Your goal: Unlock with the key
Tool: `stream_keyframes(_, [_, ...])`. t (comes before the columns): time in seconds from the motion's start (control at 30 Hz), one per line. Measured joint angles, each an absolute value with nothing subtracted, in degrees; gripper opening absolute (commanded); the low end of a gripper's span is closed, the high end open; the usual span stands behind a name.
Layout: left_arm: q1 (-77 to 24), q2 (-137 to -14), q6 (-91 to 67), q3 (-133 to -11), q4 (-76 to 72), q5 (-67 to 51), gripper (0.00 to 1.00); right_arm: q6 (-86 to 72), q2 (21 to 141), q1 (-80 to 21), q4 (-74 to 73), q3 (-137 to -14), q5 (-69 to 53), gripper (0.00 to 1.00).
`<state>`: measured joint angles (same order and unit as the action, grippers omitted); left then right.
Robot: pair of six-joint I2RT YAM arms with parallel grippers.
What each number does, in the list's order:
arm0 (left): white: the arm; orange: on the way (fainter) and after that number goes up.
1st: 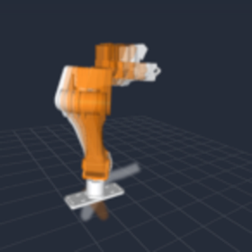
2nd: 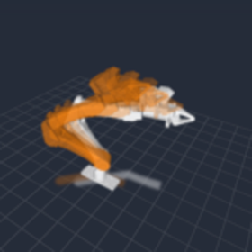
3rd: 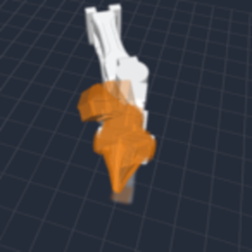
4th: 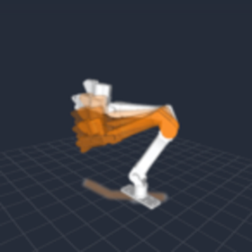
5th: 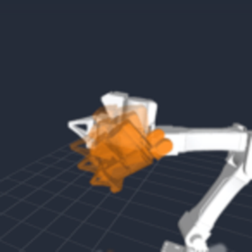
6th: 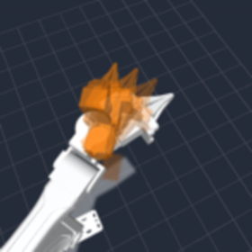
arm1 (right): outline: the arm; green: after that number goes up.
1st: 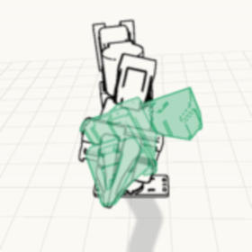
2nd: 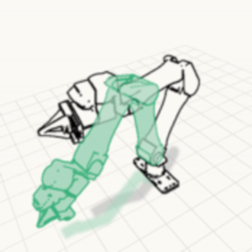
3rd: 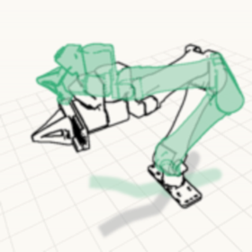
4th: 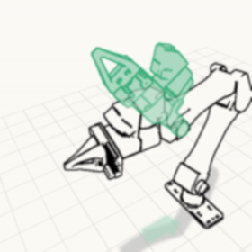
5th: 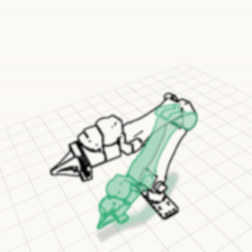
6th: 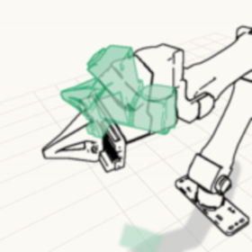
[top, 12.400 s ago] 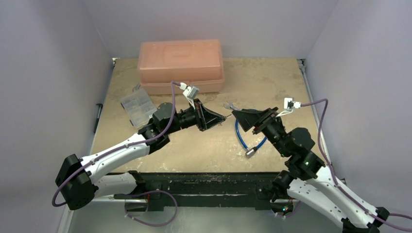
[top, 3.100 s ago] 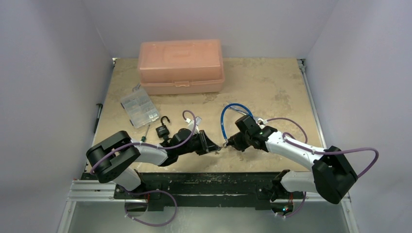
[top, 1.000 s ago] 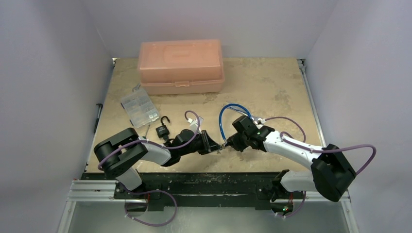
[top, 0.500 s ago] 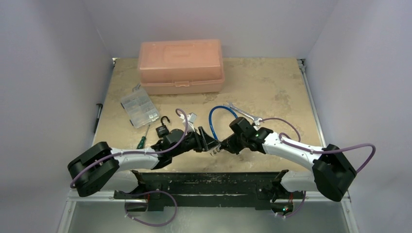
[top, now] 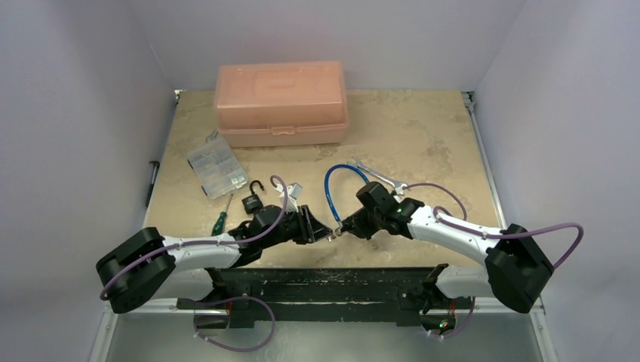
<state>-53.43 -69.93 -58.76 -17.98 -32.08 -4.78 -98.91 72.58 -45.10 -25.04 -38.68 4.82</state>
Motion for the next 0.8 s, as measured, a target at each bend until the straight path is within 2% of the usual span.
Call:
stream_keyframes(0.07, [-53.43, -71.16, -58.85, -17.98, -32.53, -5.34, 0.27, -98.94, 72.58, -45.12, -24.99, -38.68, 4.91, 0.0])
stream_keyframes(0.3, [-53.43, -75.11, -58.96, -17.98, -35.88, -7.11, 0.23, -98.89, 72.58, -45.12, -25.06, -38.68, 5.02, 0.0])
stream_keyframes(0.33, [-53.43, -75.46, -58.94, -17.98, -36.36, -7.29, 0.21, -98.89, 72.58, -45.12, -25.04, -38.68, 5.02, 0.0])
stream_keyframes(0.43, [-53.43, -76.6, -59.07, -18.0, -37.6, -7.62, 0.03, -98.87, 72.6, -45.1, -25.06, -38.68, 5.06, 0.0])
stream_keyframes(0.47, [-53.43, -77.08, -59.16, -18.06, -38.17, -7.79, 0.0, -98.83, 72.62, -45.12, -25.06, -38.68, 5.21, 0.0])
stream_keyframes(0.8, [-53.43, -82.48, -59.42, -20.03, -40.73, -8.67, 0.0, -97.71, 73.12, -44.93, -26.02, -38.68, 7.05, 0.0])
